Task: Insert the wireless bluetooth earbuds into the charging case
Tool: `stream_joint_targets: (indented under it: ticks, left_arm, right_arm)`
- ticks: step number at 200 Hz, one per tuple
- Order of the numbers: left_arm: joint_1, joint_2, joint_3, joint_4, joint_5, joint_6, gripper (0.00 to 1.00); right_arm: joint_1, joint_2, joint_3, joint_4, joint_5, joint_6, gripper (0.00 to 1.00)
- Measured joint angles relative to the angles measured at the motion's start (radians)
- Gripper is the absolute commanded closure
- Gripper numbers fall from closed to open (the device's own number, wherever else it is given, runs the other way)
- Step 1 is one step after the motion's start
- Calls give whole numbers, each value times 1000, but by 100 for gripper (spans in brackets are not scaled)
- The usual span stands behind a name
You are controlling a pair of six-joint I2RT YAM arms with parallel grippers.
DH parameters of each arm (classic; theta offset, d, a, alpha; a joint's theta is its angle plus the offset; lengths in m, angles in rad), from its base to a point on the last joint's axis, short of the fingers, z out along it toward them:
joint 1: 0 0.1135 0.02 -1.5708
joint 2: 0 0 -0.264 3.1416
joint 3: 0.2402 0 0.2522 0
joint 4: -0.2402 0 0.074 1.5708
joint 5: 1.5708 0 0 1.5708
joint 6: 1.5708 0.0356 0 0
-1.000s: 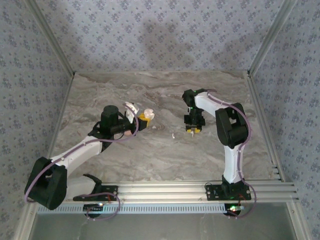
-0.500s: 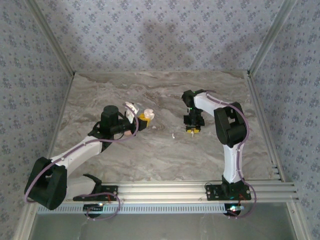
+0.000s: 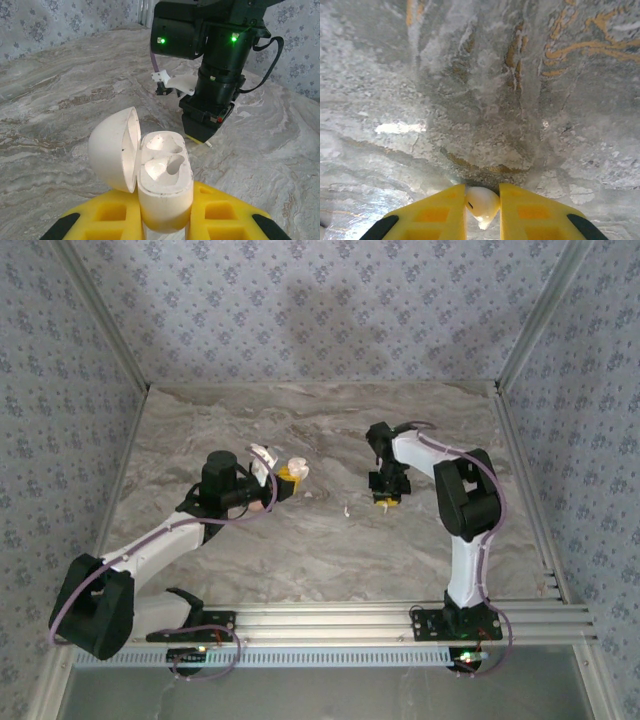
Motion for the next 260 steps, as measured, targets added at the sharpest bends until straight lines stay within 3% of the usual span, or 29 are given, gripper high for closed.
stream_joint_targets:
  ticks: [82, 131, 180, 260]
  left_arm:
    - [-122, 168, -42, 250, -57, 15, 86]
    - [-161, 277, -28, 375, -79, 18, 86]
    - [-185, 318, 17, 429, -75, 18, 86]
    - [-189, 320, 32, 445, -75, 18, 86]
  right_arm:
    - [23, -486, -200, 275, -24, 8, 80]
    - [80, -674, -251, 401, -21, 58, 79]
    - [175, -751, -276, 525, 2, 95, 79]
    - [246, -700, -282, 643, 11, 115, 79]
